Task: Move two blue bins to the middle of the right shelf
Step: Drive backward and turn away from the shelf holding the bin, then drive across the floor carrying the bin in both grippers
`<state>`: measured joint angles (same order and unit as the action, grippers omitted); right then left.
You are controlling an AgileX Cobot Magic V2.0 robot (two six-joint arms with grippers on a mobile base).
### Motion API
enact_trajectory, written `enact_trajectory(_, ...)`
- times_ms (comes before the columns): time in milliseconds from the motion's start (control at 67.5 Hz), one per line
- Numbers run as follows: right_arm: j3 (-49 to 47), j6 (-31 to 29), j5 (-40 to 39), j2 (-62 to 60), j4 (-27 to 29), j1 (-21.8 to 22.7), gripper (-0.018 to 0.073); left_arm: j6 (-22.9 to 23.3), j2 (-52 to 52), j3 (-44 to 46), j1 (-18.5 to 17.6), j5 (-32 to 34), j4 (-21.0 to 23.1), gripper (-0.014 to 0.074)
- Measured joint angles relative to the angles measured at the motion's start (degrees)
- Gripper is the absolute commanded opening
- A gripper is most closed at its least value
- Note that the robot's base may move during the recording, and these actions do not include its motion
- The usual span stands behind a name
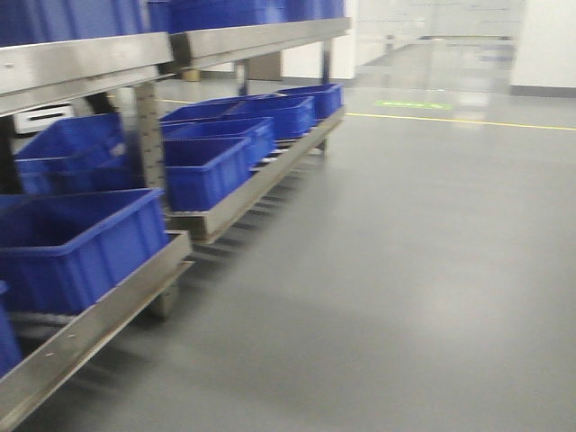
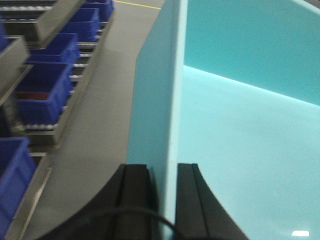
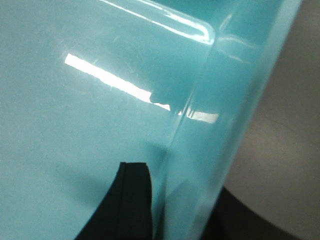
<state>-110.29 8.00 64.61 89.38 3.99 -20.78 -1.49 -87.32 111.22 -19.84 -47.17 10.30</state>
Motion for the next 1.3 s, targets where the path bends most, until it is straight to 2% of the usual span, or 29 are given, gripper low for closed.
enact_trajectory(1304,0.0,0.0,0.0,0.0,0.0,0.0,-0.0153,0.0,0.0,0.0,0.0,0.0,0.0,-0.0111)
